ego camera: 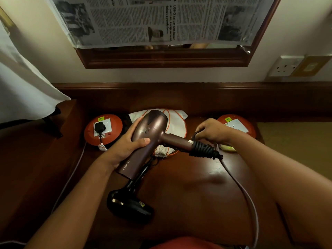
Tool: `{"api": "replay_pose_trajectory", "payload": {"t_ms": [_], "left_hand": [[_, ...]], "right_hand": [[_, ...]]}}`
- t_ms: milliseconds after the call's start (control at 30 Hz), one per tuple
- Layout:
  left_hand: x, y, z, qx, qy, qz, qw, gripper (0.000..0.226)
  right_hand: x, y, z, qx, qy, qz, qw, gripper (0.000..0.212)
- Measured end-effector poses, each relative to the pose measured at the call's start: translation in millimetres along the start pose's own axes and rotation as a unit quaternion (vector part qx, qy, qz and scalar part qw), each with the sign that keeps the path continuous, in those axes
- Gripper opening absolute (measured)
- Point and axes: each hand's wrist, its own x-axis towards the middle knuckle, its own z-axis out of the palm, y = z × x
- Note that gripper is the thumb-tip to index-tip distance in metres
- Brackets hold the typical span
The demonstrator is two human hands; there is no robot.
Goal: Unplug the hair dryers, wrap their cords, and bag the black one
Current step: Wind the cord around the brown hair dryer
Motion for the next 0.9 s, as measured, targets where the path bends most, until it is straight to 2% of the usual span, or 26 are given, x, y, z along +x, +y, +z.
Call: {"api": "replay_pose_trajectory", "payload": {"t_ms": [267,400,633,733,833,900], "left_hand": [[8,-21,13,0.095,0.057,0.048,0.993,0.093],[13,-35,19,0.118,0.106,0.062,0.985,0.092],[17,-45,43,0.132,0.19,0.071,0.97,0.093],[18,-46,51,0.147,0.211,0.086,0.963,0.092],[19,-46,56,0.131,0.224,0.077,0.963,0.091],[21,-44,58,0.113,0.222,0.066,0.966,0.092]], "right_hand": [[-8,-24,8,-0.234,0.026,-0.058,0.97,0.019],[-11,-22,23,-0.234,0.044,-0.037,0.971,0.022],[-16,-10,51,-0.103,0.116,0.019,0.988,0.026],[-18,0,60,0.047,0.159,0.061,0.984,0.023],[-22,5,65,0.294,0.172,0.094,0.936,0.02],[-25,7,65,0.397,0.164,0.1,0.897,0.017]]}}
